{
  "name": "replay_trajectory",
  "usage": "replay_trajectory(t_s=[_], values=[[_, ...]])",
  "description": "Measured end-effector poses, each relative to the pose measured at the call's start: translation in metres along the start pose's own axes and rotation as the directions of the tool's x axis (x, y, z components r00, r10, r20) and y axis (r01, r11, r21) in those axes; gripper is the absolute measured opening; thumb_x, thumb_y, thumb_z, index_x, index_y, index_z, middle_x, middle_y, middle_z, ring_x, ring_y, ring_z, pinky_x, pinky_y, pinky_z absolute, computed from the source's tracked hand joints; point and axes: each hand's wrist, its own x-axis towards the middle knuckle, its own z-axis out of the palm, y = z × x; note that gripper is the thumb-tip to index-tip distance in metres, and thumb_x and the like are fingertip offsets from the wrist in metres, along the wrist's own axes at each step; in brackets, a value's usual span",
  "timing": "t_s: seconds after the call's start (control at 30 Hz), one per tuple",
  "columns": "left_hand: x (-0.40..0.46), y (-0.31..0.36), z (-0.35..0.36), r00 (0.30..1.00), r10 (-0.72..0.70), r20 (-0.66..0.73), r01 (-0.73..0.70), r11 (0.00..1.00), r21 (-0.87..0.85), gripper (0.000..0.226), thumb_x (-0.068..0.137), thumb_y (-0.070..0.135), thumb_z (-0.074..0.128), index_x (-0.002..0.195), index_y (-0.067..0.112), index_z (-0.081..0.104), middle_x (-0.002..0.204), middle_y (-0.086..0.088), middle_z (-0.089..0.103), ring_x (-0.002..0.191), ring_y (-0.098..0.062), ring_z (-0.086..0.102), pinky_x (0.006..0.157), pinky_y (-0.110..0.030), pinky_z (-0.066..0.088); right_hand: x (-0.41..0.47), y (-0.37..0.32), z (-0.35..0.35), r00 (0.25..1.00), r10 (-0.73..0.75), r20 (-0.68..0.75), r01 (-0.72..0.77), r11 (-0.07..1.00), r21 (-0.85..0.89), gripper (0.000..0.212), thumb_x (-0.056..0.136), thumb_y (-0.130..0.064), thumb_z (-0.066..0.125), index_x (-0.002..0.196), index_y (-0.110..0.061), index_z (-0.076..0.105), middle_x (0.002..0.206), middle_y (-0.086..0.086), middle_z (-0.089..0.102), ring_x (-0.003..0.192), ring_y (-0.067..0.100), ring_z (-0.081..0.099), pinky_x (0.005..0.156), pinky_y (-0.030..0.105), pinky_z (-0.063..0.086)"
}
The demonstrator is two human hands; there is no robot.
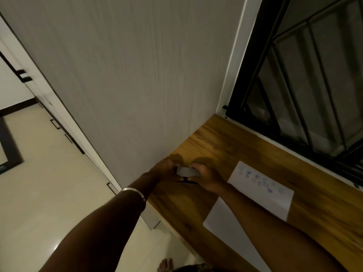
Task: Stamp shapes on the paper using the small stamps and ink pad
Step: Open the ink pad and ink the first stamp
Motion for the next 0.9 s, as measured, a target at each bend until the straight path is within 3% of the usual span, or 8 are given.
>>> replay_trajectory(t_s=[0.13,0.27,0.37,0.5,0.53,0.63,0.8,0.9], values=[[0.001,0.001,-0.003,0.998,-0.050,0.028,0.052,0.996,-0.078,0.053,0.084,0.031,0.072,0.130,0.012,0.056,0.135,-0.008,0.056,0.121,-0.025,0.054,0.098,-0.027,0.040,-0.001,0.001,-0.005,0.997,0.074,-0.027,-0.073,0.996,0.054,0.039,0.090,-0.033,0.065,0.122,-0.010,0.064,0.121,0.008,0.065,0.111,0.023,0.061,0.093,0.036,0.052],[0.000,0.000,-0.002,0.999,-0.050,0.004,0.050,0.993,-0.108,0.041,0.089,0.033,0.065,0.124,0.011,0.061,0.131,-0.009,0.060,0.120,-0.025,0.055,0.099,-0.028,0.040,-0.003,0.000,-0.008,0.994,0.086,-0.073,-0.078,0.992,0.097,0.031,0.091,-0.036,0.055,0.108,-0.015,0.069,0.104,0.005,0.069,0.095,0.023,0.065,0.081,0.039,0.055],[0.001,-0.001,-0.001,0.998,-0.065,-0.025,0.061,0.985,-0.161,0.033,0.092,0.034,0.061,0.115,0.011,0.068,0.118,-0.008,0.067,0.110,-0.025,0.061,0.087,-0.026,0.042,-0.002,0.001,-0.010,0.990,0.081,-0.118,-0.073,0.995,0.070,0.023,0.093,-0.029,0.057,0.106,-0.016,0.071,0.100,0.006,0.071,0.090,0.022,0.066,0.076,0.037,0.056],[0.004,0.000,-0.002,0.992,-0.098,-0.075,0.082,0.977,-0.196,0.031,0.092,0.039,0.060,0.103,0.014,0.073,0.105,-0.008,0.072,0.099,-0.022,0.065,0.080,-0.026,0.043,-0.004,0.002,-0.013,0.977,0.117,-0.180,-0.098,0.989,0.109,0.045,0.096,-0.046,0.046,0.097,-0.009,0.071,0.091,0.011,0.071,0.082,0.026,0.066,0.071,0.039,0.055],[0.004,0.000,-0.002,0.990,-0.105,-0.095,0.083,0.974,-0.212,0.031,0.092,0.039,0.059,0.102,0.014,0.073,0.103,-0.008,0.072,0.097,-0.021,0.065,0.079,-0.026,0.043,-0.003,0.004,-0.013,0.972,0.137,-0.191,-0.114,0.985,0.126,0.040,0.097,-0.039,0.048,0.094,-0.007,0.070,0.090,0.012,0.070,0.082,0.027,0.066,0.071,0.039,0.055],[0.007,0.000,-0.002,0.986,-0.106,-0.128,0.069,0.961,-0.267,0.030,0.092,0.038,0.058,0.100,0.013,0.071,0.100,-0.009,0.072,0.095,-0.024,0.066,0.076,-0.026,0.044,0.001,0.007,-0.011,0.956,0.170,-0.237,-0.144,0.982,0.124,0.019,0.093,-0.010,0.052,0.093,-0.003,0.070,0.091,0.016,0.070,0.085,0.029,0.067,0.075,0.041,0.057],[0.012,-0.001,0.002,0.969,-0.164,-0.183,0.089,0.929,-0.358,0.027,0.091,0.034,0.061,0.104,0.011,0.067,0.110,-0.012,0.067,0.100,-0.027,0.064,0.083,-0.031,0.051,0.008,0.009,-0.010,0.928,0.216,-0.302,-0.185,0.974,0.129,0.016,0.093,-0.008,0.056,0.098,0.002,0.067,0.102,0.020,0.069,0.099,0.032,0.065,0.085,0.041,0.056],[0.013,0.001,0.005,0.954,-0.229,-0.192,0.103,0.856,-0.506,0.024,0.091,0.030,0.060,0.103,0.010,0.064,0.113,-0.015,0.065,0.105,-0.032,0.063,0.091,-0.044,0.055,0.010,0.010,-0.010,0.920,0.237,-0.313,-0.197,0.968,0.154,0.022,0.094,-0.012,0.057,0.106,0.004,0.066,0.112,0.021,0.068,0.108,0.033,0.063,0.090,0.039,0.056]])
